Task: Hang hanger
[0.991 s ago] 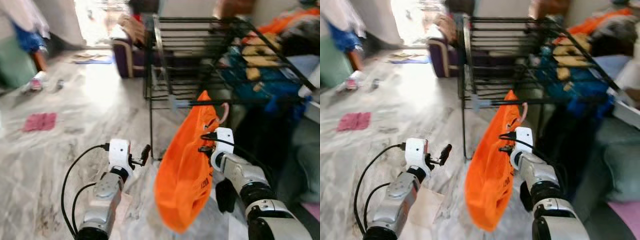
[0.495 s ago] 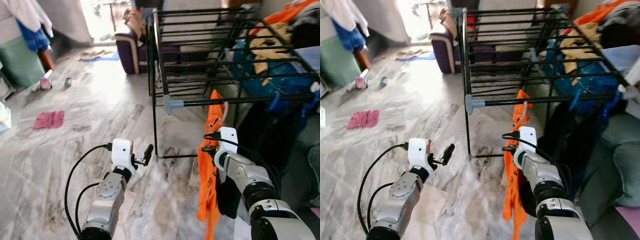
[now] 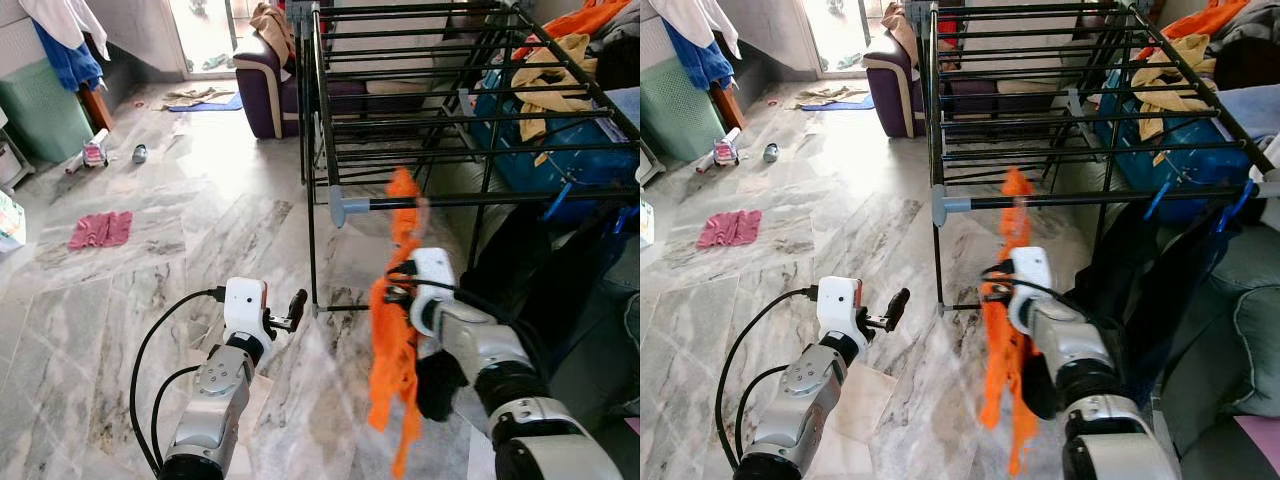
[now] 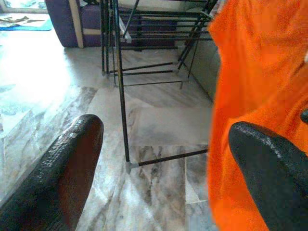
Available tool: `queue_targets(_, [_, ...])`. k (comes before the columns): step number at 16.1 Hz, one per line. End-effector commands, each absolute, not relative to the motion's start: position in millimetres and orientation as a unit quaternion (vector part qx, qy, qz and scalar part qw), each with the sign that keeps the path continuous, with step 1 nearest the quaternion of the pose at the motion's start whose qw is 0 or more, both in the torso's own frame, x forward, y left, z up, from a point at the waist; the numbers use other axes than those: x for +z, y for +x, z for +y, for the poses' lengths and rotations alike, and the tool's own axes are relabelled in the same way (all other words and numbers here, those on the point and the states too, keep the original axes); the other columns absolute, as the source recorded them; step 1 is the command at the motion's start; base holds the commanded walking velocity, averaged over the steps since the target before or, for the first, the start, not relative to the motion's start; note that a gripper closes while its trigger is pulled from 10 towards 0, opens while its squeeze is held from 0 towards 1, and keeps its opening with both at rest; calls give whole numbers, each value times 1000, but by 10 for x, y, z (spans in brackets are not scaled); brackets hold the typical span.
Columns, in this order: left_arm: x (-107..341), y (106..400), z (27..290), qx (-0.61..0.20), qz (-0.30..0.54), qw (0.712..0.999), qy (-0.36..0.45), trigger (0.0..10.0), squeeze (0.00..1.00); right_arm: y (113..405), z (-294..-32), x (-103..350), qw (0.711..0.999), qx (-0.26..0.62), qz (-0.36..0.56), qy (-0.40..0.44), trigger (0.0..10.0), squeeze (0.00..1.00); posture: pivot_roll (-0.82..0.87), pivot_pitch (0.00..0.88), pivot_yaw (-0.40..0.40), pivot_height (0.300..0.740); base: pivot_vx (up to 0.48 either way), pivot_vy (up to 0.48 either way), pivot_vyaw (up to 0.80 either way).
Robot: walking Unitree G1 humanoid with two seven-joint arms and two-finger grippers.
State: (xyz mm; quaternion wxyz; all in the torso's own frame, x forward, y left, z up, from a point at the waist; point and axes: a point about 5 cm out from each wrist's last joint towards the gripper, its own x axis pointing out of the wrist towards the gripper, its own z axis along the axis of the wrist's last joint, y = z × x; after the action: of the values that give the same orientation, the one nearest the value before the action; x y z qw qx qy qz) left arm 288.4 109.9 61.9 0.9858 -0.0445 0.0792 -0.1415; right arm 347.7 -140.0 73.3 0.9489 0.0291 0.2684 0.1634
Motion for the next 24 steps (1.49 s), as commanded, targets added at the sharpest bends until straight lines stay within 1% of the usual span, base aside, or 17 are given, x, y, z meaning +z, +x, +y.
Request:
queue_targets(1, [623, 2871, 1128, -135, 82, 987, -43, 10000, 0, 3536, -1330, 888, 955, 181, 235, 22, 10000, 0, 15, 0, 6, 740, 0, 0, 0])
queue_targets(5, [611, 2849, 1168, -137, 87, 986, -36, 10000, 0, 3569, -1242, 907, 955, 186, 227, 31, 10000, 0, 26, 0, 11, 740, 0, 0, 0])
queue_targets(7, [613, 2851, 1199, -137, 89, 986, -34, 10000, 0, 3627, -1150, 961, 953, 191, 231, 46, 10000, 0, 40, 0, 11, 740, 0, 0, 0])
queue_targets(8, [618, 2842, 1202, -137, 91, 986, -34, 10000, 0, 3663, -1102, 985, 945, 194, 251, 82, 10000, 0, 47, 0, 12, 740, 0, 0, 0])
queue_targets(10, [608, 2818, 1193, -140, 94, 985, -34, 10000, 0, 3693, -1037, 1022, 932, 214, 271, 107, 10000, 0, 50, 0, 12, 740, 0, 0, 0])
queue_targets(14, [598, 2801, 1181, -143, 101, 984, -33, 10000, 0, 3727, -1029, 1019, 926, 202, 289, 135, 10000, 0, 59, 0, 7, 740, 0, 0, 0])
queue_targets(20, [579, 2780, 1210, -137, 113, 984, -23, 10000, 0, 3534, -1146, 634, 913, 155, 343, 154, 10000, 0, 71, 0, 10, 740, 0, 0, 0])
queue_targets(24, [588, 2799, 1201, -135, 114, 984, -22, 10000, 0, 3522, -1187, 604, 915, 145, 344, 155, 10000, 0, 70, 0, 11, 740, 0, 0, 0])
